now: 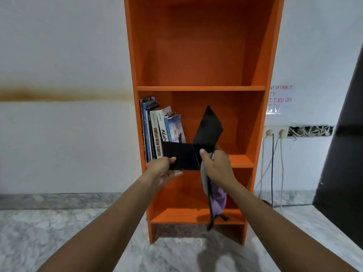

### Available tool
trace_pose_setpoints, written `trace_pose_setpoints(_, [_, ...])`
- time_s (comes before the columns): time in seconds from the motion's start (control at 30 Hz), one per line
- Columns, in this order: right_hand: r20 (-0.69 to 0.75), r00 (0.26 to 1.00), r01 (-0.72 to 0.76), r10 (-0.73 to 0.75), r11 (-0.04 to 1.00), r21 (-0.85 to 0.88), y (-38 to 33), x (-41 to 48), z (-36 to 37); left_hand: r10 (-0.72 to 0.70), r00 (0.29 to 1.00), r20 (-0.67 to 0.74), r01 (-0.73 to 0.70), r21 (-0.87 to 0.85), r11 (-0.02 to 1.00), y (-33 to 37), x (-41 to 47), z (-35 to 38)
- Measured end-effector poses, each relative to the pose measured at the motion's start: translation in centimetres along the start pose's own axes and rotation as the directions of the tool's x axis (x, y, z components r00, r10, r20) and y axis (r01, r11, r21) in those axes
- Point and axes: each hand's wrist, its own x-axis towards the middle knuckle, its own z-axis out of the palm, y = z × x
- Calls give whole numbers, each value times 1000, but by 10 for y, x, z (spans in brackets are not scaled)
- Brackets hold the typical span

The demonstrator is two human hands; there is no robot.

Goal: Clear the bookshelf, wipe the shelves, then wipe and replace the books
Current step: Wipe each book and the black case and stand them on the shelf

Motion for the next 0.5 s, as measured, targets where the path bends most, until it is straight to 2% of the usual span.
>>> trace_pose_setpoints(0.07, [-95, 995, 4, -9, 998, -58, 7, 16, 0, 32, 999, 35, -38, 178, 983, 4, 11, 5])
trace_pose_setpoints(0.1, [-156, 988, -3, -9, 997, -76, 15, 25, -1, 90, 995, 45, -100, 317, 943, 4, 23, 8])
trace_pose_setpoints(0.17, [-263, 964, -65, 27, 988, -139, 31, 39, -6, 289, 957, -5, -246, 509, 825, -2, 42, 10])
trace_pose_setpoints(0.23, [-310, 948, -139, 70, 969, -206, 51, 49, -8, 479, 871, -106, -341, 572, 746, -14, 62, 10])
trace_pose_setpoints(0.3, [-280, 958, -138, 52, 945, -297, 73, 54, -4, 591, 780, -207, -352, 635, 687, -29, 83, 8])
trace_pose_setpoints(0.4, [-193, 981, -92, 13, 909, -406, 92, 54, 10, 637, 707, -307, -306, 680, 667, -43, 106, 9])
trace_pose_setpoints(0.5, [-188, 980, -151, 72, 881, -449, 105, 68, 36, 676, 660, -328, -323, 689, 649, -50, 132, 16])
